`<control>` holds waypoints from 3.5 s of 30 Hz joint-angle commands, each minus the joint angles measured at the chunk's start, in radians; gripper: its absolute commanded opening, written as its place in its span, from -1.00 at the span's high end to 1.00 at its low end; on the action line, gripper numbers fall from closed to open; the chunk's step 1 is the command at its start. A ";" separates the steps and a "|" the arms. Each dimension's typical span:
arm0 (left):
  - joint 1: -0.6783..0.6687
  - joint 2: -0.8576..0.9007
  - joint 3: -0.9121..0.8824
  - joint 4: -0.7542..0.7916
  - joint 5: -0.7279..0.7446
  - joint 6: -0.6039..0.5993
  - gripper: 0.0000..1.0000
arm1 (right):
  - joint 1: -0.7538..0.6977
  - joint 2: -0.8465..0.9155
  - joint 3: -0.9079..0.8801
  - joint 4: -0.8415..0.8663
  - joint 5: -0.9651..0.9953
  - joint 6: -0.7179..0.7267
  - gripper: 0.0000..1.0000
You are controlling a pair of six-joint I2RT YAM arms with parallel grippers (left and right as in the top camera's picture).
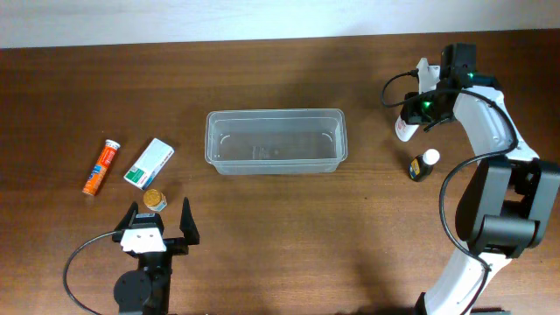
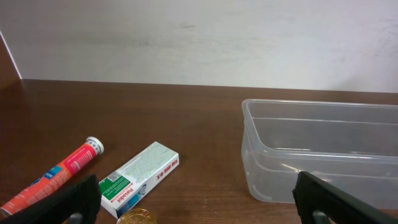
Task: Pack container
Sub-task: 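Reach the right gripper over the white dropper bottle and descend, then close the right gripper on the white bottle and lift it, then carry the white bottle into the container's right end and release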
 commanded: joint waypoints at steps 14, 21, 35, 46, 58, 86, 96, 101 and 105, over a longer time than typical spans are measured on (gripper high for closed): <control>0.004 -0.004 -0.006 0.000 -0.010 -0.009 -0.99 | -0.005 -0.049 0.182 -0.148 -0.043 0.011 0.42; 0.004 -0.004 -0.006 0.000 -0.010 -0.009 -0.99 | -0.005 -0.057 0.237 -0.198 -0.039 0.010 0.30; 0.004 -0.004 -0.006 0.000 -0.010 -0.009 -0.99 | -0.002 0.035 0.229 -0.219 -0.039 -0.001 0.08; 0.004 -0.004 -0.006 0.000 -0.010 -0.009 -0.99 | 0.009 0.106 0.229 -0.227 -0.039 -0.005 0.26; 0.004 -0.004 -0.006 0.000 -0.010 -0.009 -0.99 | 0.009 0.106 0.229 -0.235 -0.040 -0.004 0.63; 0.004 -0.004 -0.006 0.000 -0.010 -0.009 -0.99 | 0.203 -0.133 0.514 -0.509 -0.315 -0.003 0.66; 0.004 -0.004 -0.006 0.000 -0.010 -0.009 -0.99 | 0.460 -0.084 0.510 -0.508 -0.014 0.051 0.65; 0.004 -0.004 -0.006 0.000 -0.010 -0.009 -0.99 | 0.527 -0.054 0.510 -0.506 0.114 0.129 0.65; 0.004 -0.004 -0.006 0.000 -0.010 -0.009 -0.99 | 0.538 -0.037 0.486 -0.491 0.146 0.203 0.64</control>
